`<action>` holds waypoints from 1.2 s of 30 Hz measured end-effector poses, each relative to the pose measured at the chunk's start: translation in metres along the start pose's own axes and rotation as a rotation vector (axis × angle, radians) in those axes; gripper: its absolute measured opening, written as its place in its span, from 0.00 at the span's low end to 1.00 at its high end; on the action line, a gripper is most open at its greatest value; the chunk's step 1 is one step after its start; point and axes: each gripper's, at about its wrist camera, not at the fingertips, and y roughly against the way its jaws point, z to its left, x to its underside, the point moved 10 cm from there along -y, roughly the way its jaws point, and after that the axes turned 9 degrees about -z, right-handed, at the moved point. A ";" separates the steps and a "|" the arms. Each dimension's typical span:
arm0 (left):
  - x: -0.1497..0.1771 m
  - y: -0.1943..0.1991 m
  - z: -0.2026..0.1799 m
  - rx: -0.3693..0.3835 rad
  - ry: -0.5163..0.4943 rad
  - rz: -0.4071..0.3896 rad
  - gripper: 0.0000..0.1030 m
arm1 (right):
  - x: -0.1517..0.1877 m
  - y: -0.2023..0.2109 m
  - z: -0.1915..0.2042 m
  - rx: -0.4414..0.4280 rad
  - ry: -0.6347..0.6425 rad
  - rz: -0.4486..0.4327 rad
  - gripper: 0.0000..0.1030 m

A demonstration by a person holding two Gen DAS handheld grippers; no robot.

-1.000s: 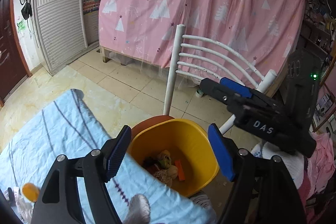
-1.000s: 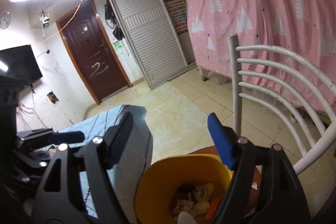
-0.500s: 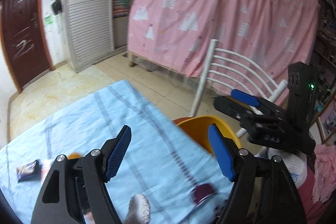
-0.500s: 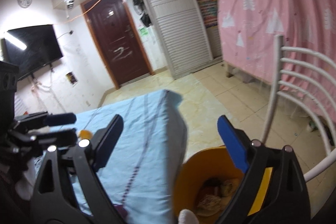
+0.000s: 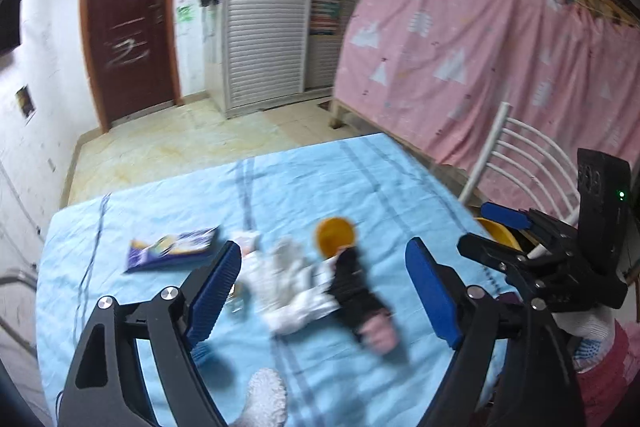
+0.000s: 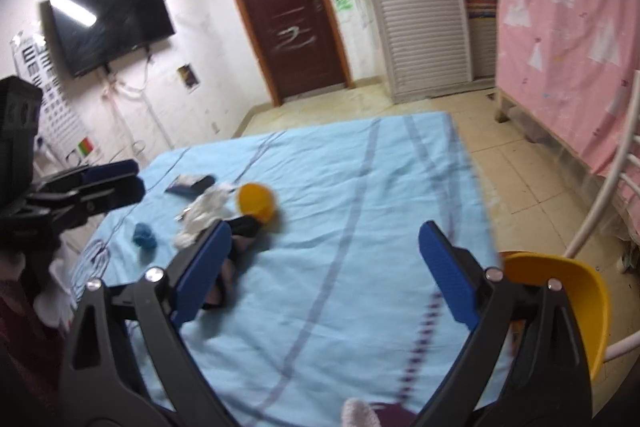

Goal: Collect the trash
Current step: 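Move both tools back over the remaining items on the bed, then grasp the blue knit ball with the left tool while the right tool grasps the black glove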

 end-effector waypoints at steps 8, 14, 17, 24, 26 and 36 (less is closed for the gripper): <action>0.026 0.009 0.057 -0.062 0.054 0.016 0.75 | 0.010 -0.021 0.038 -0.026 0.070 0.066 0.91; 0.045 0.007 0.079 -0.078 0.075 0.048 0.75 | 0.021 -0.038 0.058 -0.037 0.083 0.116 0.91; 0.054 0.003 0.085 -0.085 0.073 0.071 0.75 | 0.027 -0.044 0.065 -0.037 0.099 0.138 0.91; 0.077 -0.009 0.096 -0.134 0.057 0.129 0.75 | 0.037 -0.052 0.076 -0.021 0.167 0.172 0.91; 0.083 -0.014 0.098 -0.150 0.051 0.144 0.75 | 0.039 -0.055 0.079 -0.010 0.187 0.179 0.91; 0.090 -0.020 0.093 -0.160 0.018 0.162 0.40 | 0.054 -0.065 0.083 0.006 0.256 0.248 0.47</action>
